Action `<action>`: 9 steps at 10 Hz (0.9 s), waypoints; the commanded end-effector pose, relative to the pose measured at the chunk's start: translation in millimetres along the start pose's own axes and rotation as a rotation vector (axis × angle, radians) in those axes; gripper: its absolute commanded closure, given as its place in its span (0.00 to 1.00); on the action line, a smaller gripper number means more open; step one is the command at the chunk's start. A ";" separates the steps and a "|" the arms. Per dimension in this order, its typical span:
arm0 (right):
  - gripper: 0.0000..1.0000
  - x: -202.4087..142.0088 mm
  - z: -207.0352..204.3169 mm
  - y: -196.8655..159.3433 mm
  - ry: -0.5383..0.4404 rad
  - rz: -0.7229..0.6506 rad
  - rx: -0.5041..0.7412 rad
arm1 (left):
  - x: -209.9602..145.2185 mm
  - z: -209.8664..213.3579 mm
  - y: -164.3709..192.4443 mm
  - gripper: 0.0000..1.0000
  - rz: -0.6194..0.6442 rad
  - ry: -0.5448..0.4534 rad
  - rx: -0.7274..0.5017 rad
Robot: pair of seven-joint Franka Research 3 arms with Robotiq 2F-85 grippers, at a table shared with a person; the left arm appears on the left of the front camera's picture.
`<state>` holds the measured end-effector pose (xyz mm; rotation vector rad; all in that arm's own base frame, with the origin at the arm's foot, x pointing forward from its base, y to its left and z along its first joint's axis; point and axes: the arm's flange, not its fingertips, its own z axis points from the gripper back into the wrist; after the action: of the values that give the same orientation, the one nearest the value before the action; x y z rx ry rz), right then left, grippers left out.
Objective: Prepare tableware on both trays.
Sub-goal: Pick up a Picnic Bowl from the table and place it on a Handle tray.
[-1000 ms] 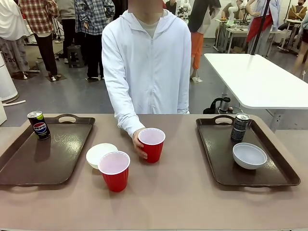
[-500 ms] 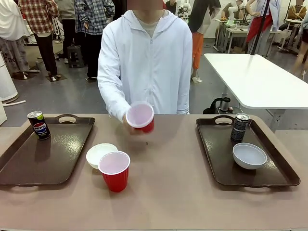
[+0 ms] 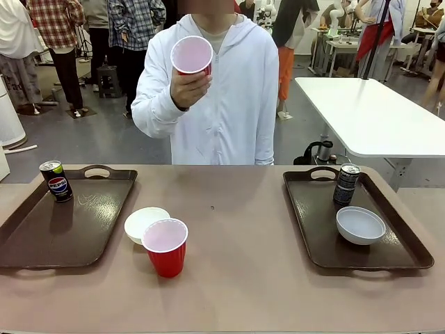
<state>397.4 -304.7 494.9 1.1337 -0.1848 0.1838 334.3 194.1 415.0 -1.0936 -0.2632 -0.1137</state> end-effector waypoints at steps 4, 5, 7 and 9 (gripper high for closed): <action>0.04 -9.0 -1.6 -21.0 -0.017 -0.015 0.031 | 0.0 0.0 0.0 0.00 0.000 0.000 0.000; 0.04 -9.0 -1.6 -21.0 -0.017 -0.015 0.031 | 11.9 -4.8 -27.7 0.00 -0.036 0.025 0.088; 0.04 -9.0 -1.6 -21.0 -0.017 -0.015 0.031 | 31.8 -4.5 -56.2 0.00 -0.066 0.053 0.207; 0.04 -9.0 -1.6 -21.0 -0.017 -0.015 0.031 | 49.4 -3.0 -76.8 0.00 -0.073 0.079 0.309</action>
<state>395.4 -311.5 472.7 1.1690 -0.1829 0.1608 362.2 162.1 489.7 -0.8405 -0.2749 -0.1853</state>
